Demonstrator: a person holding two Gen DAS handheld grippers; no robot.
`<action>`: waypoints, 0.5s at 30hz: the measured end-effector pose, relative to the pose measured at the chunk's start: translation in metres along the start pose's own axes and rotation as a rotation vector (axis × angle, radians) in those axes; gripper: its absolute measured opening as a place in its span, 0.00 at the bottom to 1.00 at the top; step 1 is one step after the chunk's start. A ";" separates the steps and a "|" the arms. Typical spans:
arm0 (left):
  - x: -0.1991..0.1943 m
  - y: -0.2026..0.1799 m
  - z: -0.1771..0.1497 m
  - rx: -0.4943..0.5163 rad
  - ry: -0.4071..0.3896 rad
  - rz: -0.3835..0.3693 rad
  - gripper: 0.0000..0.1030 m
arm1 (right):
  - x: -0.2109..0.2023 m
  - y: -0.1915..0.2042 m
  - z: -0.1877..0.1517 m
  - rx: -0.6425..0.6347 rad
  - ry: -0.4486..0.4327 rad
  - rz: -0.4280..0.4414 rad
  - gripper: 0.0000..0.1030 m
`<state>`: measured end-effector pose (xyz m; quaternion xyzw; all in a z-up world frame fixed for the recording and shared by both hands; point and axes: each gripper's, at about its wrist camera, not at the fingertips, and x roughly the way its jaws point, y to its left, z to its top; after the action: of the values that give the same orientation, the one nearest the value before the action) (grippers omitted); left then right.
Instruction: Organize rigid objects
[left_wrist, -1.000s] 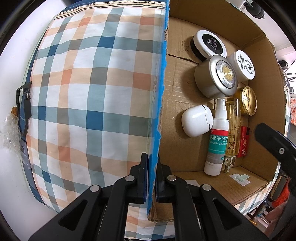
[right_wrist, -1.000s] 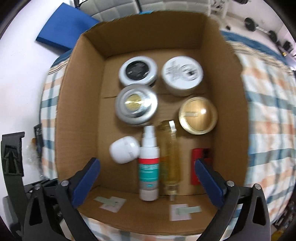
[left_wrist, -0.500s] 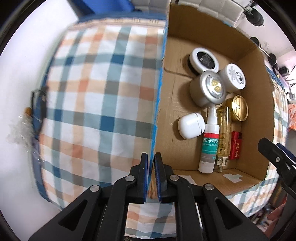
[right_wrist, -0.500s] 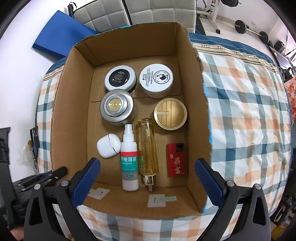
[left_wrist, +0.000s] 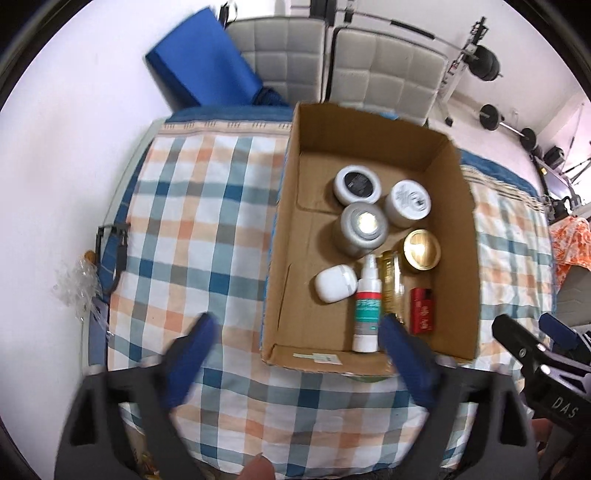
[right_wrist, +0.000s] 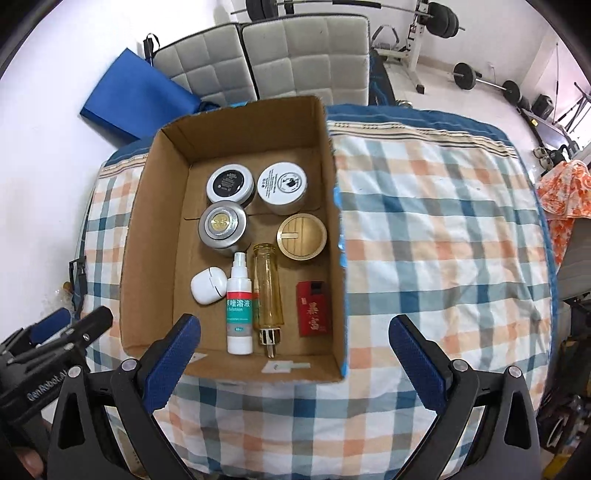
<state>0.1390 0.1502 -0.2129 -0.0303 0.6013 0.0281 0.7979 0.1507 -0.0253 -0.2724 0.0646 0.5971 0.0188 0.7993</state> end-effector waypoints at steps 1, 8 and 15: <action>-0.008 -0.003 -0.001 0.009 -0.014 0.000 1.00 | -0.006 -0.001 -0.003 0.001 -0.003 0.004 1.00; -0.073 -0.022 -0.012 0.059 -0.120 0.001 1.00 | -0.063 -0.020 -0.024 0.025 -0.065 0.021 1.00; -0.146 -0.036 -0.030 0.081 -0.231 -0.016 1.00 | -0.135 -0.042 -0.042 0.038 -0.132 0.013 1.00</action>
<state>0.0732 0.1105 -0.0799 0.0003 0.5060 0.0007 0.8626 0.0695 -0.0776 -0.1606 0.0850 0.5428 0.0084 0.8355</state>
